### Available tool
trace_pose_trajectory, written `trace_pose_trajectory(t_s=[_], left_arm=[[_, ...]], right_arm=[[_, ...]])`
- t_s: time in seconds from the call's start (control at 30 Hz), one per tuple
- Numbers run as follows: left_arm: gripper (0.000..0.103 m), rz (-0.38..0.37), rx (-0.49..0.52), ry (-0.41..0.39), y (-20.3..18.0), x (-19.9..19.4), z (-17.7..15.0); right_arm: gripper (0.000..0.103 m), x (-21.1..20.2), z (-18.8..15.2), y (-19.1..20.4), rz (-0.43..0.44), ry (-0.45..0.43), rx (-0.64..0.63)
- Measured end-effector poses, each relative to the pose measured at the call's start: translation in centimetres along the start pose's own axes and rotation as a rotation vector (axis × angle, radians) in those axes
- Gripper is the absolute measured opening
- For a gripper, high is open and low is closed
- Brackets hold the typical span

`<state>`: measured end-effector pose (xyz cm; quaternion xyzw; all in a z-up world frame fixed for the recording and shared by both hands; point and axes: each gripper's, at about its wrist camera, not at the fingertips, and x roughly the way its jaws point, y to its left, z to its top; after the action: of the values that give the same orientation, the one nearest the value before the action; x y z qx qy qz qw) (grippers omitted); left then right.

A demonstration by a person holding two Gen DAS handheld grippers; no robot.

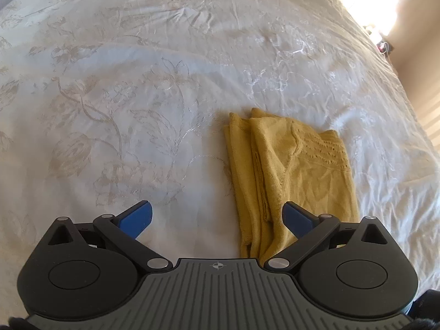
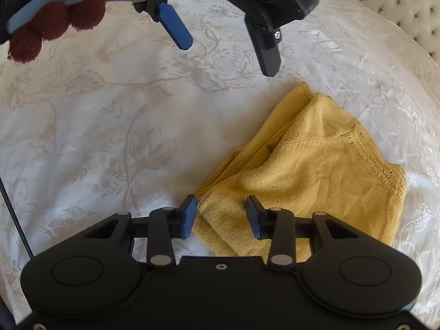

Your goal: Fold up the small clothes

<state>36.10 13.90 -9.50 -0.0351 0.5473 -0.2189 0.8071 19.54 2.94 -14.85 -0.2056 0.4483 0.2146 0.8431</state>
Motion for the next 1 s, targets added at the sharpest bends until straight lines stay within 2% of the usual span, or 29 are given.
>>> trace_pose_trajectory(t_s=[0.03,0.07,0.2,0.3,0.5,0.7,0.77,0.87,0.9,0.93,0.97,1.0], left_arm=[[0.103,-0.006,-0.005,0.003,0.0,0.1,0.1],[0.103,-0.014,-0.01,0.004,0.0,0.2,0.2],[0.103,-0.06,-0.008,0.015,-0.7,0.5,0.6],[0.103,-0.138,0.006,0.025,-2.1,1.1,0.8],[0.103,-0.255,0.029,0.064,-5.5,4.1,1.5],[0.103,-0.285,-0.008,0.117,-6.5,7.7,2.5],[0.103,-0.281,-0.011,0.106,-6.4,8.7,3.2],[0.101,-0.236,0.015,0.059,-6.3,9.4,4.3],[0.1,-0.225,0.027,0.045,-6.3,9.6,4.7],[0.09,-0.21,0.041,0.041,-6.3,9.8,5.0],[0.072,-0.192,0.057,0.043,-6.4,10.0,5.3],[0.065,-0.166,0.074,0.047,-6.5,10.3,5.4]], right_arm=[[0.017,0.1,0.0,0.1,0.0,0.003,-0.015],[0.009,0.0,-0.1,0.0,-0.005,-0.003,-0.017],[0.009,-2.6,-0.4,-2.2,-0.056,-0.078,0.093],[0.009,-4.9,-1.0,-4.0,-0.091,-0.12,0.17],[0.009,-6.8,-2.1,-6.5,-0.136,-0.13,0.267],[0.009,-6.7,-2.2,-6.9,-0.13,-0.135,0.28],[0.009,-6.6,-2.3,-6.9,-0.127,-0.138,0.281],[0.009,-6.8,-2.4,-6.9,-0.122,-0.143,0.29],[0.009,-6.9,-2.4,-6.9,-0.121,-0.145,0.293],[0.009,-6.9,-2.5,-6.9,-0.119,-0.148,0.295],[0.009,-7.0,-2.5,-6.9,-0.118,-0.149,0.296],[0.009,-7.0,-2.6,-6.8,-0.117,-0.15,0.296]])
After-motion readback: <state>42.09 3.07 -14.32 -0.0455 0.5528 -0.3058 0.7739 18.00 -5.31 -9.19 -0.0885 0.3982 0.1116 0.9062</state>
